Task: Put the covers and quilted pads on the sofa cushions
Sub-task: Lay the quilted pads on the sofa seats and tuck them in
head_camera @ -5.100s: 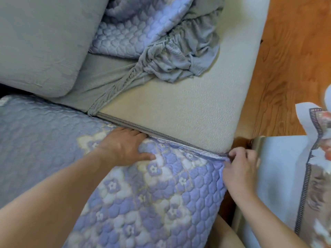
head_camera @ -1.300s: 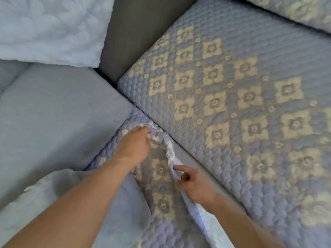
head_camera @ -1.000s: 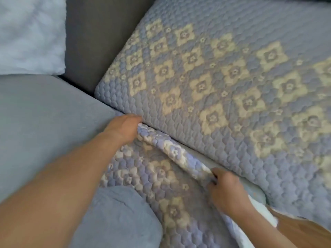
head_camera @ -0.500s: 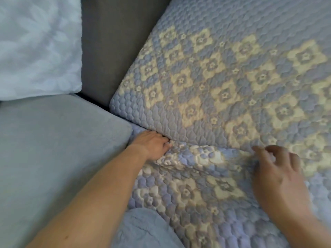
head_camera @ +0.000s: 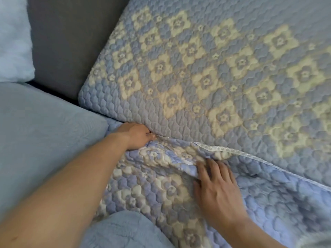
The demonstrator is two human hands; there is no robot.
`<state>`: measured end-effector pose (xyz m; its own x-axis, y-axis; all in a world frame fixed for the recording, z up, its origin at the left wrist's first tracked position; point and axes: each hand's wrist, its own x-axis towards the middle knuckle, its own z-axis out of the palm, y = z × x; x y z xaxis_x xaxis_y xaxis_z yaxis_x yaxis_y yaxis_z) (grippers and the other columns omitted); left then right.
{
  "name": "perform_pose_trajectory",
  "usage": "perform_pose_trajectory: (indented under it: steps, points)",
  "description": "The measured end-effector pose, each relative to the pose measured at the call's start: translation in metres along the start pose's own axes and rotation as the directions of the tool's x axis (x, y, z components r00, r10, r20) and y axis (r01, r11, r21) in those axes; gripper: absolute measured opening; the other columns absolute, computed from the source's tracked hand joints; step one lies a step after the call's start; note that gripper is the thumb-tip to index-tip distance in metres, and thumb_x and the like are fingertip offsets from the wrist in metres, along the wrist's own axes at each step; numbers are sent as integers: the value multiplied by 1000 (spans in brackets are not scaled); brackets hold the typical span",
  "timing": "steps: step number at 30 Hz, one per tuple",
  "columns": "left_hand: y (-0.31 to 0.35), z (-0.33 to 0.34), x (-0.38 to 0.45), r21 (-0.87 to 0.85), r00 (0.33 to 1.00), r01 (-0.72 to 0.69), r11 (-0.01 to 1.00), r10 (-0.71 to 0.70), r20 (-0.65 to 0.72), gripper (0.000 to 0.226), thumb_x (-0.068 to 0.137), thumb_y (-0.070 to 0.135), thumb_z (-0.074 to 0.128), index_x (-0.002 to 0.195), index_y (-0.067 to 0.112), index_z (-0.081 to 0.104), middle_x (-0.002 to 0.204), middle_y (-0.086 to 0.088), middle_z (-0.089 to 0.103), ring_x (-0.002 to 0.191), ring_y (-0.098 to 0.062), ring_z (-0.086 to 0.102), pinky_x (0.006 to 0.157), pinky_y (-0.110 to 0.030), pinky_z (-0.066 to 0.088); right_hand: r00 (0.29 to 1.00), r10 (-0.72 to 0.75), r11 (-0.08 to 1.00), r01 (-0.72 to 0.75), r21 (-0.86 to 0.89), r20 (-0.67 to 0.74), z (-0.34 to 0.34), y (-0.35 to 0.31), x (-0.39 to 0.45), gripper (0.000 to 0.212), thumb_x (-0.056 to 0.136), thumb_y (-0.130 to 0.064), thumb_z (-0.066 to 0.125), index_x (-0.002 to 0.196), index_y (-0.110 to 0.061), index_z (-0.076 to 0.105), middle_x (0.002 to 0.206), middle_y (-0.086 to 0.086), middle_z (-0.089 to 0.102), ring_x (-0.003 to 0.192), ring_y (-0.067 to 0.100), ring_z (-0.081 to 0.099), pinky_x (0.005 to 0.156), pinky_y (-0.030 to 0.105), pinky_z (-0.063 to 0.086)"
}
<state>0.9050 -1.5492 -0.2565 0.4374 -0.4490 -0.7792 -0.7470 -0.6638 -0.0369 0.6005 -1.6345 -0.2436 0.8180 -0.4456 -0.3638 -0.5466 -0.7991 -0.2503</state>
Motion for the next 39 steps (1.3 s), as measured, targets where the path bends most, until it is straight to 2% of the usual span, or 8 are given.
perform_pose_trajectory:
  steps: [5, 14, 19, 23, 28, 33, 36, 39]
  points:
    - [11, 6, -3, 47, 994, 25, 999, -20, -104, 58, 100, 59, 26, 107, 23, 70, 123, -4, 67, 100, -23, 60, 87, -34, 45, 978, 185, 981, -189, 36, 98, -1, -4, 10, 77, 98, -66, 18, 147, -12, 42, 147, 8, 50, 137, 27, 44, 117, 43, 32]
    - [-33, 0, -20, -146, 975, -220, 964, 215, -50, 39, 104, 49, 42, 140, 41, 55, 149, 16, 49, 136, -10, 47, 110, -30, 38, 874, 272, 926, -352, 138, 402, 8, 12, 67, 74, 87, -82, 9, 95, -28, 59, 80, 1, 59, 81, 23, 61, 70, 35, 44]
    - [-8, 1, -4, 59, 975, -213, 975, 208, 78, 60, 99, 68, 17, 121, 34, 62, 138, 4, 60, 120, -20, 56, 104, -38, 42, 929, 174, 984, -179, -16, 327, 24, 9, 55, 97, 85, -78, -13, 139, -23, 45, 125, 10, 60, 115, 30, 58, 93, 42, 44]
    - [8, 6, 16, 55, 989, -123, 991, 118, 88, 76, 95, 73, 12, 158, 33, 25, 165, 5, 24, 148, -21, 28, 121, -39, 24, 935, 138, 988, -153, 23, 326, 9, 16, 55, 79, 90, -76, 6, 137, -24, 42, 125, 10, 61, 115, 30, 59, 91, 41, 45]
    - [27, 5, 18, 78, 993, 26, 997, -35, 109, 76, 94, 71, 16, 158, 31, 25, 164, 0, 26, 146, -26, 32, 119, -44, 28, 898, 219, 939, -300, 166, 382, -4, 14, 72, 64, 92, -75, 15, 98, -30, 59, 80, 3, 59, 86, 27, 65, 70, 35, 45]
    - [37, 4, 29, 49, 986, 138, 989, -142, 86, 73, 86, 71, 31, 151, 40, 37, 157, 4, 39, 139, -27, 43, 113, -49, 37, 946, -27, 998, 7, 64, 322, -8, 14, 56, 50, 106, -45, 24, 154, -32, 19, 121, 16, 55, 102, 32, 61, 71, 35, 41]
    - [42, 4, 42, 120, 930, 147, 982, -179, 322, 78, 82, 57, 33, 156, 34, 27, 163, 1, 27, 144, -30, 32, 119, -54, 26, 922, 87, 996, -88, -16, 377, 0, 15, 67, 79, 92, -75, 1, 126, -25, 52, 108, 8, 63, 97, 31, 63, 69, 35, 36]
    - [48, 2, 45, 138, 916, 197, 971, -232, 327, 62, 91, 42, 42, 151, 28, 38, 156, -1, 37, 139, -31, 38, 117, -51, 27, 977, 19, 999, -12, -34, 211, -8, -3, 61, 31, 102, -49, 41, 98, -18, 47, 97, 6, 67, 88, 28, 67, 62, 33, 34]
